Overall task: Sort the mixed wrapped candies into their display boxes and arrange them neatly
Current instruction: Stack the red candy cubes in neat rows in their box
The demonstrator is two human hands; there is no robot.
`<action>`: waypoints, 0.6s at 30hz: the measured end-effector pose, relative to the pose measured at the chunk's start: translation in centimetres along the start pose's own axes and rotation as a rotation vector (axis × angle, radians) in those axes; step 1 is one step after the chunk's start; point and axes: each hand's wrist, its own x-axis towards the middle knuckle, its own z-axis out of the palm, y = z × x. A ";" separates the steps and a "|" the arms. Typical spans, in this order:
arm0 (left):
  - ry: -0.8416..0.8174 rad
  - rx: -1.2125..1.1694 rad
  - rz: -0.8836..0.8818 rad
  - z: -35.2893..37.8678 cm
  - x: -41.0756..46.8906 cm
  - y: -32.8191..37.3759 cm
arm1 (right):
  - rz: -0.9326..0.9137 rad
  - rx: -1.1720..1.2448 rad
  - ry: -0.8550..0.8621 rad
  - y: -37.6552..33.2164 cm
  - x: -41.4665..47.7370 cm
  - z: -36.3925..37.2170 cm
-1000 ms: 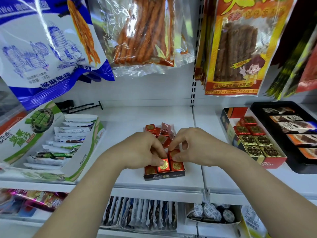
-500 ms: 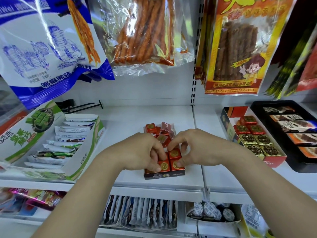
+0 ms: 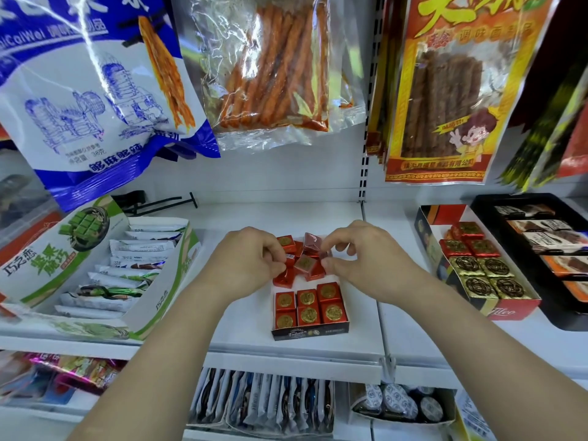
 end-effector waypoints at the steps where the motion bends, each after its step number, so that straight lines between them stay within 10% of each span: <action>1: 0.000 0.024 -0.021 0.0 0.0 -0.2 | -0.001 0.001 0.010 -0.1 0.1 0.3; 18: 0.039 0.528 -0.121 2.7 0.5 2.5 | -0.075 -0.179 -0.076 -1.6 0.6 2.6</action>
